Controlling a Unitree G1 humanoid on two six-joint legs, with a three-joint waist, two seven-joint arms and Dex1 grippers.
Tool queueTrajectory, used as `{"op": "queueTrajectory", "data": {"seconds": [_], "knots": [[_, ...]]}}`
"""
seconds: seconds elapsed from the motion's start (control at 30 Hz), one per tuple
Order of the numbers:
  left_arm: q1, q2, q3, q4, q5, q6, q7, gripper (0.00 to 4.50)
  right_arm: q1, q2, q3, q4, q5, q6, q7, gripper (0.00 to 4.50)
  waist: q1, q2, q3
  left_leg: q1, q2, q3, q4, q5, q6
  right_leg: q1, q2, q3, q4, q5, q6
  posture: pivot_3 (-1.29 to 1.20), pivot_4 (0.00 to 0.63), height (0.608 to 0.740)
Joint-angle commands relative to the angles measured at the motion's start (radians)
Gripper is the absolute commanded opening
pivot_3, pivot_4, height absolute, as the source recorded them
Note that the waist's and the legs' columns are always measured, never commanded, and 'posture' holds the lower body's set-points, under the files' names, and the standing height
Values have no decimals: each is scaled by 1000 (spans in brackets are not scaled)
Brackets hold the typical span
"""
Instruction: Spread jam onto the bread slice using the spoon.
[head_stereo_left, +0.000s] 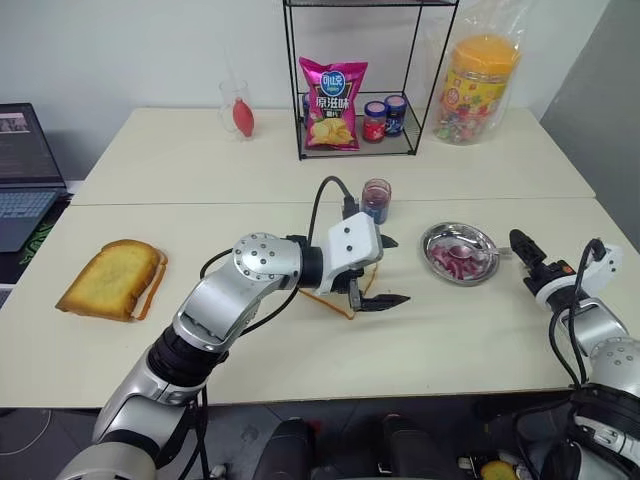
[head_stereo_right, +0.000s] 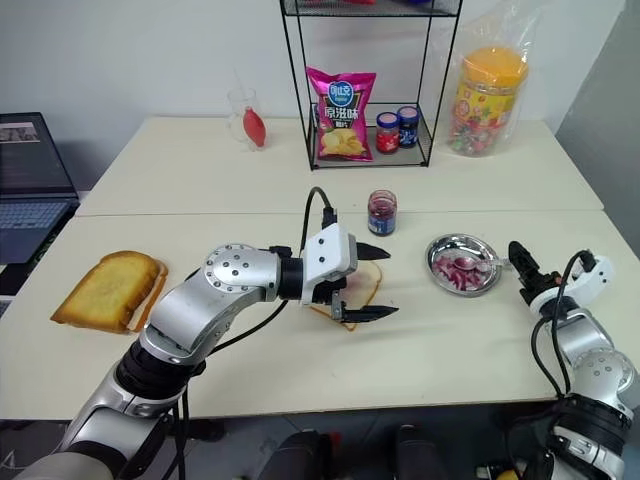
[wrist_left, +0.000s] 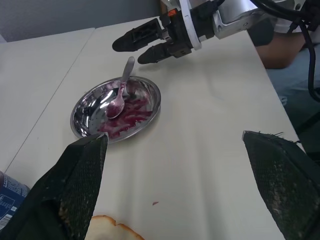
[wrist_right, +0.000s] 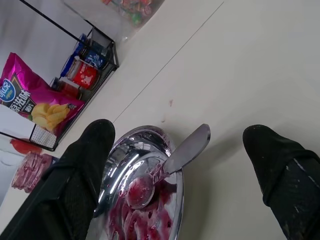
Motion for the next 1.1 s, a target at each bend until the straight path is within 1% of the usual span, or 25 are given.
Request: {"op": "queueTrajectory", "data": {"seconds": [0.03, 0.3, 0.7, 0.77, 0.8, 0.83, 0.87, 0.9, 1.1], "knots": [[-27, -11, 9, -23, 5, -1, -5, 4485, -35, -16, 0, 5, 31, 6, 28, 4500, 0, 0, 0, 0, 0, 0, 0, 0, 0, 0, 0, 0, 0, 0, 0, 0, 150, 740], [-35, -14, 7, -22, 12, 3, -5, 4485, -60, -1, 22, 35, 13, -14, 40, 4500, 0, 0, 0, 0, 0, 0, 0, 0, 0, 0, 0, 0, 0, 0, 0, 0, 150, 740], [-33, -14, 3, -16, 28, -3, -6, 4485, -92, -7, 33, 101, -9, -57, 60, 4500, 0, 1, 0, 0, 0, 0, 0, 0, 0, 0, 0, 0, 0, 0, 1, 0, 150, 740], [-31, -15, 0, -14, 33, -8, -6, 4500, -93, -5, 29, 105, -5, -58, 56, 4152, 0, 1, 0, 0, 0, 0, 0, 0, 0, 0, 0, 0, 0, 0, 1, 0, 150, 740], [-30, -15, 0, -14, 35, -9, -6, 4500, -92, -6, 29, 108, -5, -59, 56, 4090, 0, 1, 0, 0, 0, 0, 0, 0, 0, 0, 0, 0, 0, 0, 1, 0, 150, 740], [-29, -16, 0, -14, 36, -9, -7, 4500, -92, -6, 28, 110, -6, -59, 57, 3883, 0, 1, 0, 0, 0, 0, 0, 0, 0, 0, 0, 0, 0, 0, 1, 0, 150, 740], [-29, -16, 0, -12, 38, -11, -8, 4500, -92, -7, 27, 114, -6, -61, 58, 3580, 0, 1, 0, 0, 0, 0, 0, 0, 0, 0, 0, 0, 0, 0, 1, 0, 150, 740], [-29, -16, 1, -10, 40, -13, -9, 4500, -92, -8, 26, 116, -7, -64, 58, 3400, 0, 1, 0, 0, 0, 0, 0, 0, 0, 0, 0, 0, 0, 0, 1, 0, 150, 740], [-23, -14, 3, -9, 46, -17, -12, 4500, -86, -7, 20, 107, 2, -69, 55, 1993, 0, 1, 0, 0, 0, 0, 0, 0, 0, 0, 0, 0, 0, 0, 1, 0, 150, 740]]}}
